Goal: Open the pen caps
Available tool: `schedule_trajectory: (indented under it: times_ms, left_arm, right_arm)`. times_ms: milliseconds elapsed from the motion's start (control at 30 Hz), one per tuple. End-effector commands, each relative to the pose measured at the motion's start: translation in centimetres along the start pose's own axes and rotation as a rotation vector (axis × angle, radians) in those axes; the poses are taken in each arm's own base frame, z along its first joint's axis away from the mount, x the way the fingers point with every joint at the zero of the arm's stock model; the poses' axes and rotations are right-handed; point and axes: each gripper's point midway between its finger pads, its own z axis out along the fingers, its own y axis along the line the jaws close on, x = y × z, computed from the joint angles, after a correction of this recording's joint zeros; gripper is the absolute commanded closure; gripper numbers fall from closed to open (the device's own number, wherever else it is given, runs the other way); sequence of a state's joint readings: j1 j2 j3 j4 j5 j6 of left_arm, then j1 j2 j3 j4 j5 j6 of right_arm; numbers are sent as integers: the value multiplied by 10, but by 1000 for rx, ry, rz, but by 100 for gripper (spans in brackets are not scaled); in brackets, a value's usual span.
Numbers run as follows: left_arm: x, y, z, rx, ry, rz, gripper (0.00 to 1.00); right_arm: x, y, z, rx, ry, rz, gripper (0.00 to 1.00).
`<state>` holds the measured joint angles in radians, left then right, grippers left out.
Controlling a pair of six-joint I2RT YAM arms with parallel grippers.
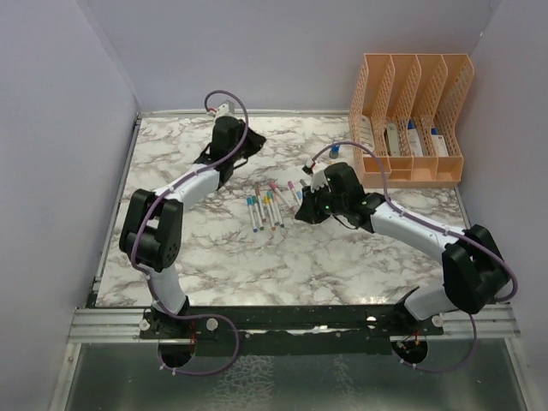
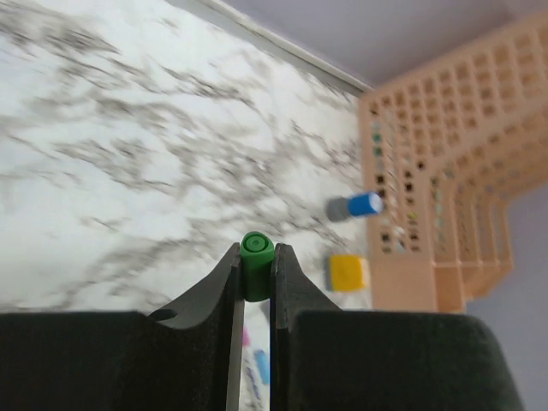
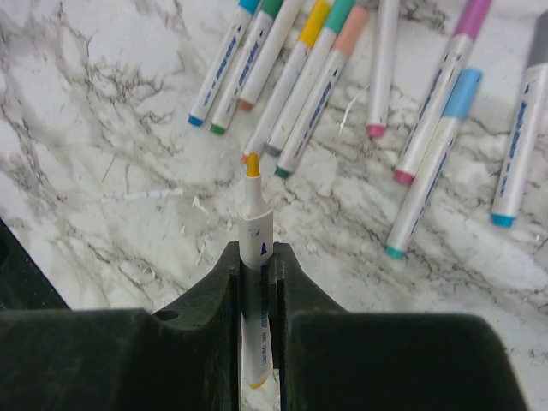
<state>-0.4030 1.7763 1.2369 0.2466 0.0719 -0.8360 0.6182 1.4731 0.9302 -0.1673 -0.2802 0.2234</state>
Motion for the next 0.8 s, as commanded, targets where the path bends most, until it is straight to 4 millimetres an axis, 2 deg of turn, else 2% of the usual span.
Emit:
schedule_trajectory:
  times_ms: [0,100,167,300,400,600,767]
  left_arm:
    - [-33,42,6,-166,-58,76,100]
    - [-55,72,3,-322,-16,175,100]
    - [-72,109,-3,-439,38,215,100]
    - [-80,175,-17,-607,177,234,100]
    - [-80,210,-28,-708,217,242,100]
    - [-71,256,-36,-812,299,253,100]
    - [-68,276,-35,-836,332,238,100]
  right_arm:
    - [18,14,-14,-48,46,18,99]
    - [21,17,-16,-51,68,29,99]
    - [27,18,-14,-32,105,28,99]
    - [42,28,2,16,176,-13,99]
    - [53,39,15,44,223,-46,99]
    - [65,52,34,97,243,-72,99]
    - [79,63,51,141,277,-96,99]
